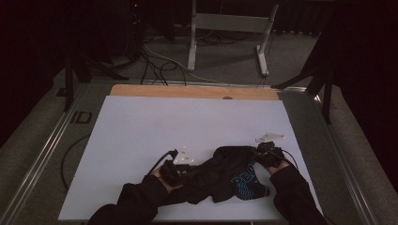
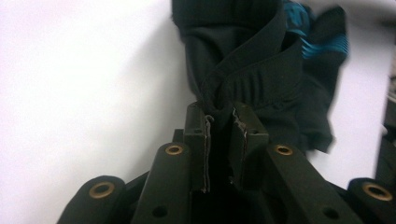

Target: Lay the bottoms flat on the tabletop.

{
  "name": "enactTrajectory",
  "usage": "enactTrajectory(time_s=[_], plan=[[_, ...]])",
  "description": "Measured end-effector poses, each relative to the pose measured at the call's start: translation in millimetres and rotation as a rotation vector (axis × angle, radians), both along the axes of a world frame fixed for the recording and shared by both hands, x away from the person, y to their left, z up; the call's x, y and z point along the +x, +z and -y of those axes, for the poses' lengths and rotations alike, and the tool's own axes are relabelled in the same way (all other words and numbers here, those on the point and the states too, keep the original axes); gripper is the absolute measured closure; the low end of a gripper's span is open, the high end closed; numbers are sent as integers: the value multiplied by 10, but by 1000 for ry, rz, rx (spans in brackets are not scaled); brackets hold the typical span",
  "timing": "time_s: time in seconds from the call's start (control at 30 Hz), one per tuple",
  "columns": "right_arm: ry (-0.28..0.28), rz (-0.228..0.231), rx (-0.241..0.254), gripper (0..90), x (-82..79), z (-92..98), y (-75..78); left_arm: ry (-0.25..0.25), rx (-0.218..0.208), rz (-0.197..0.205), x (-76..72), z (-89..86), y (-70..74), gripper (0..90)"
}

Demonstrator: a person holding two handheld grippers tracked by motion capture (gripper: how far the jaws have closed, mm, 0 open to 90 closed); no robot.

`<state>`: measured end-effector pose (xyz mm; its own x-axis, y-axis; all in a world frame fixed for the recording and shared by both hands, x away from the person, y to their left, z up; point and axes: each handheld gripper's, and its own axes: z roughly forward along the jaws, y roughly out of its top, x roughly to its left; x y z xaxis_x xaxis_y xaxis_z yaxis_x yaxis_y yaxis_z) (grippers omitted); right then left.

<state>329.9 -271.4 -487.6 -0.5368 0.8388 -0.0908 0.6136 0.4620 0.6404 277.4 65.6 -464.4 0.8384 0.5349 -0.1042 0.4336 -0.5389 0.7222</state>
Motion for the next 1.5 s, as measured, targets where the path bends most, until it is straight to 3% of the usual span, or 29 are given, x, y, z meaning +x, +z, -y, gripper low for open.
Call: enactTrajectory(time_s=[0.03,0.07,0.13,0.33,0.43,0.5,0.53,0.57,0.6,0.63,0.67,0.77,0.9,0.93,1.03,1.1,1.13,1.17,1.23,1.3,1.37,1.5], plan=[[0,0,0,811,0,0,0,0,0,0,0,0,0,790],[4,7,9,811,3,3,29,50,-14,20,85,-114,45,790],[2,14,15,811,1,-6,54,99,-17,46,159,-221,88,796],[7,25,32,811,26,-24,110,205,-10,55,420,-494,151,821],[20,34,42,811,70,-47,148,241,9,65,539,-592,161,821],[26,43,54,811,142,-76,189,296,65,87,768,-716,170,822],[24,47,70,811,192,-90,214,319,84,92,858,-756,174,822],[22,55,79,812,253,-104,241,319,84,92,858,-756,174,822],[22,58,88,812,320,-124,272,336,115,91,1046,-832,179,823],[22,58,88,812,320,-124,272,336,115,91,1046,-832,179,823],[26,72,128,811,482,-179,337,345,151,92,1222,-895,177,822],[27,86,151,811,699,-275,393,356,148,66,1430,-977,175,821],[6,94,173,811,1040,-387,433,375,151,91,1582,-1029,172,820],[-3,85,174,809,1118,-419,435,410,133,107,1689,-1060,169,819],[-28,86,143,809,1254,-491,431,448,123,114,1792,-1079,166,819],[-70,82,124,796,1410,-570,435,447,117,158,1901,-1069,160,809],[-82,86,118,758,1455,-589,434,458,111,166,1925,-1070,156,783],[-99,88,130,664,1491,-592,434,478,86,152,1946,-1074,154,713],[-100,83,156,443,1544,-594,433,504,60,109,1976,-1073,146,431],[-105,94,161,283,1556,-587,436,472,43,73,1971,-1054,144,285],[-67,71,180,152,1555,-571,427,421,41,58,1946,-1037,151,155],[-45,56,189,121,1511,-539,413,374,9,32,1886,-988,190,105]])
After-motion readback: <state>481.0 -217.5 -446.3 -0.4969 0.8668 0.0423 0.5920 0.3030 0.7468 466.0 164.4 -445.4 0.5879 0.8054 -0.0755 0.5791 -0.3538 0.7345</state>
